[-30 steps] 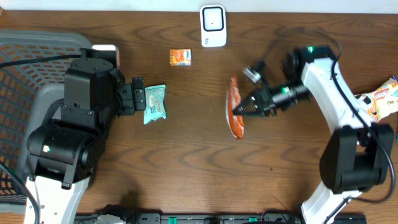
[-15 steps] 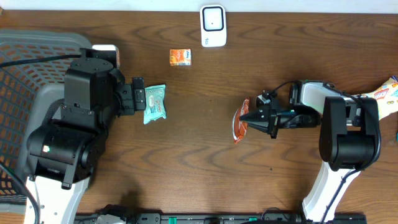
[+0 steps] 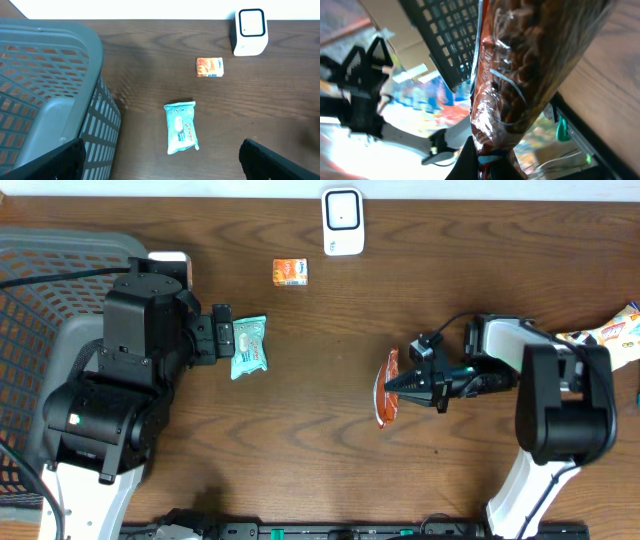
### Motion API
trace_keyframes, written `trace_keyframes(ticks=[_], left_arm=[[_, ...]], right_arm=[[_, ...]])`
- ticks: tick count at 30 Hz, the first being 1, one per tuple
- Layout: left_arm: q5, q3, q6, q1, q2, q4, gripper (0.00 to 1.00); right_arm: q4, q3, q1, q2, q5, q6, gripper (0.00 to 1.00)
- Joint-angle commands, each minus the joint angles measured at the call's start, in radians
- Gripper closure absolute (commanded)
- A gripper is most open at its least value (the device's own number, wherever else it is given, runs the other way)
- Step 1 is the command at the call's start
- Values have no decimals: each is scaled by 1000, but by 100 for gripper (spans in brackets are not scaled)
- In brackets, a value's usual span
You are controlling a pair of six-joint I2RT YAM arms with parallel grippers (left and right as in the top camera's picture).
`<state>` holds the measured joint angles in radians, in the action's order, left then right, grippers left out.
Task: Scan the item barcode
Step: 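Raise the Top bar up to the scanner face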
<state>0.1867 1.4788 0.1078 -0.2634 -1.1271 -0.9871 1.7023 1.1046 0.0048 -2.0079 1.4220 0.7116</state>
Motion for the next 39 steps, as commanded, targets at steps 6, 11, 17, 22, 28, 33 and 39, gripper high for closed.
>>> trace_keyframes(ticks=[6,11,17,22,28,33,39], left_arm=[[9,0,-2,5,-3,0,2],[9,0,-2,5,-3,0,2],[9,0,-2,5,-3,0,2],[9,0,-2,5,-3,0,2],[9,0,-2,5,-3,0,2],[9,0,-2,5,-3,0,2],[9,0,-2,5,-3,0,2]], right_arm=[[-6,87,5,166,53,318,99],[-130,203,5,166,-15,207,99],[-683,327,66,166,-541,-626,99],[-969,414,179,166,-994,-947,99],[-1236,444,240,146,-1085,-1056,99],[-1397,497,278,68,-1189,-1101,99],[-1458,723,285,-126,-1215,-1101,99]])
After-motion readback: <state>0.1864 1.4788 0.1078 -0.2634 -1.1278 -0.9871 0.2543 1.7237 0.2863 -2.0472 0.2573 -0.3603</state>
